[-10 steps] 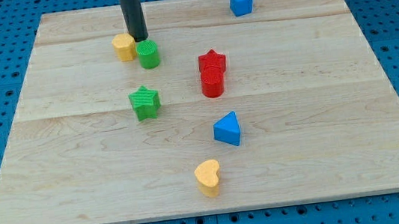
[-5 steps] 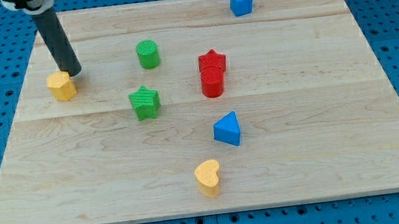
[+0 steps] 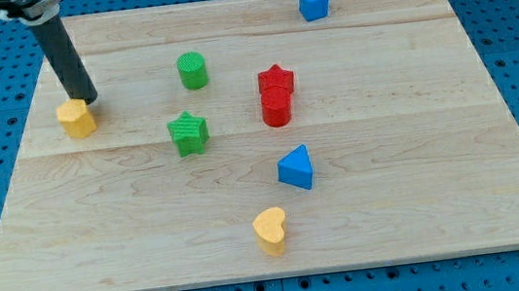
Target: Move yellow hexagon closer to the yellow heart
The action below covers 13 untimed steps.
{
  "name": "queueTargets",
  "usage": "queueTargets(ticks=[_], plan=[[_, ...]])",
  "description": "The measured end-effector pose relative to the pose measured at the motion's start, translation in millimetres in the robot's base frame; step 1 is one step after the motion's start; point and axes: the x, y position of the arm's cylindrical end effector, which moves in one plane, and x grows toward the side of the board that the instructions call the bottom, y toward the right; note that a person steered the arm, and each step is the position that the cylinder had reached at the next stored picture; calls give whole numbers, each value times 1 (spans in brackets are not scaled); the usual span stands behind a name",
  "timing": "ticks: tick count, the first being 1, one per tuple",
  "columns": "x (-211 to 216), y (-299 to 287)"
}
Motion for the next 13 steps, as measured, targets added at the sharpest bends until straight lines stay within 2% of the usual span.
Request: queueTargets(ticks=[2,3,7,8,9,10,12,13], plan=[[30,-6],[42,-29],[61,-40],[73,-33],[82,1],[106,7],[120,-21],[130,6]])
